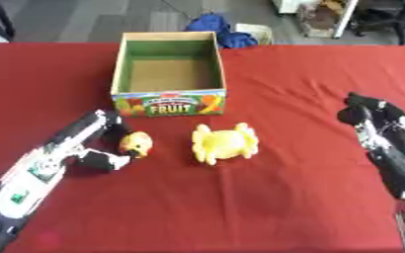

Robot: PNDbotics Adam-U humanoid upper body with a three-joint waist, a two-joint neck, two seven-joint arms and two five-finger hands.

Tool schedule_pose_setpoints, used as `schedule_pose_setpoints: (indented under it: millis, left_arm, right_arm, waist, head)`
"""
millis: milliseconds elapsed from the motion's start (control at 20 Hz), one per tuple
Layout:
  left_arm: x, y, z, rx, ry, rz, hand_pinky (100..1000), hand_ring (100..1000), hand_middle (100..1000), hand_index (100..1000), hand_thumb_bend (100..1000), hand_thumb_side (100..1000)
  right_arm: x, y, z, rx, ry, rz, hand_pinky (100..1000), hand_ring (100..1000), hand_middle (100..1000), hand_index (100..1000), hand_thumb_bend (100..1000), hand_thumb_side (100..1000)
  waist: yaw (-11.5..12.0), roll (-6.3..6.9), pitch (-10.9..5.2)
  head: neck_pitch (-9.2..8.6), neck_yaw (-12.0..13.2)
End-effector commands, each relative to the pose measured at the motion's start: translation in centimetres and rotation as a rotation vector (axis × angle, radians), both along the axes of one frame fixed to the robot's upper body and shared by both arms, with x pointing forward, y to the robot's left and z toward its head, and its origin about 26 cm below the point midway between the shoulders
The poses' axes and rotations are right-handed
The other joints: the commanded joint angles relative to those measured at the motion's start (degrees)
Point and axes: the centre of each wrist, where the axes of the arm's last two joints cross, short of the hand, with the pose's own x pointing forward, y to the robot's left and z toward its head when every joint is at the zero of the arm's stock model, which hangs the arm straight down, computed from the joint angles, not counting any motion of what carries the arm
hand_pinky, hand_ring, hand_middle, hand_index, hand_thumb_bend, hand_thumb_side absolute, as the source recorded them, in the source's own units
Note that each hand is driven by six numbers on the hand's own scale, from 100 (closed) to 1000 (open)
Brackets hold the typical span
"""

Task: Pick up objects on the table and place them in the box.

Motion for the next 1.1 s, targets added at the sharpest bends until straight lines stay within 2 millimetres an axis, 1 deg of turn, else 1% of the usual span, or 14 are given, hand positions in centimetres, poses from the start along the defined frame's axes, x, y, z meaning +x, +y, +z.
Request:
schedule_pose_setpoints:
  millis: [50,100,200,350,500,650,750,850,950,1100]
  left_arm:
    - [0.1,0.1,0.5,-0.028,-0.021,0.018,553,472,363,490,155,160]
    - [0.1,0.1,0.8,-0.042,-0.030,0.023,549,466,337,463,141,158]
    - [0.1,0.2,1.8,-0.072,-0.055,0.027,546,460,319,444,126,157]
    - [-0.1,0.3,4.0,-0.116,-0.097,0.016,543,456,310,435,133,151]
    - [0.0,0.3,7.0,-0.148,-0.162,0.000,543,455,312,437,143,145]
    - [0.5,0.6,9.9,-0.138,-0.245,0.007,541,455,316,441,153,139]
    - [1.2,0.7,11.5,-0.125,-0.292,0.026,541,456,320,445,165,134]
    - [2.3,0.8,12.7,-0.106,-0.328,0.050,544,459,329,453,202,129]
    - [3.7,0.7,13.7,-0.077,-0.355,0.079,545,461,335,458,212,130]
    - [6.1,0.4,14.2,-0.022,-0.366,0.113,549,465,344,467,243,136]
  right_arm:
    - [0.0,-0.2,0.7,-0.016,-0.023,0.001,824,1000,570,729,100,466]
    - [0.0,-0.2,0.7,-0.016,-0.022,0.001,824,1000,570,729,100,466]
    - [0.0,-0.2,0.7,-0.016,-0.022,0.001,824,1000,570,729,100,466]
    - [0.0,-0.3,0.7,-0.017,-0.022,-0.001,824,1000,570,729,100,465]
    - [0.0,-0.3,0.6,-0.018,-0.019,-0.002,824,1000,570,729,100,465]
    - [0.0,-0.3,0.6,-0.019,-0.018,0.000,824,1000,570,729,100,465]
    - [0.0,-0.3,0.5,-0.019,-0.016,0.001,824,1000,570,729,100,465]
    - [0.0,-0.2,0.5,-0.018,-0.014,0.005,824,1000,570,729,100,465]
    - [0.0,-0.2,0.5,-0.016,-0.014,0.008,824,1000,569,729,100,465]
    - [0.0,0.0,0.5,-0.015,-0.016,0.017,824,1000,569,729,100,464]
  waist:
    - [-0.1,0.00,-0.51]
    - [-0.1,0.03,-0.53]
    - [-0.1,0.08,-0.58]
    - [-0.1,0.13,-0.63]
    - [-0.1,0.16,-0.75]
    - [-0.2,0.19,-0.85]
    - [-0.4,0.17,-0.89]
    - [-0.6,0.08,-0.90]
    - [-0.8,-0.08,-0.85]
    - [-1.4,-0.24,-0.66]
  head:
    - [-0.46,0.1]
    - [-0.45,0.0]
    - [-0.46,0.0]
    - [-0.51,-0.1]
    - [-0.41,-0.1]
    - [-0.42,0.1]
    - [-0.49,0.2]
    - [-0.55,0.3]
    - [-0.69,0.5]
    - [-0.88,0.9]
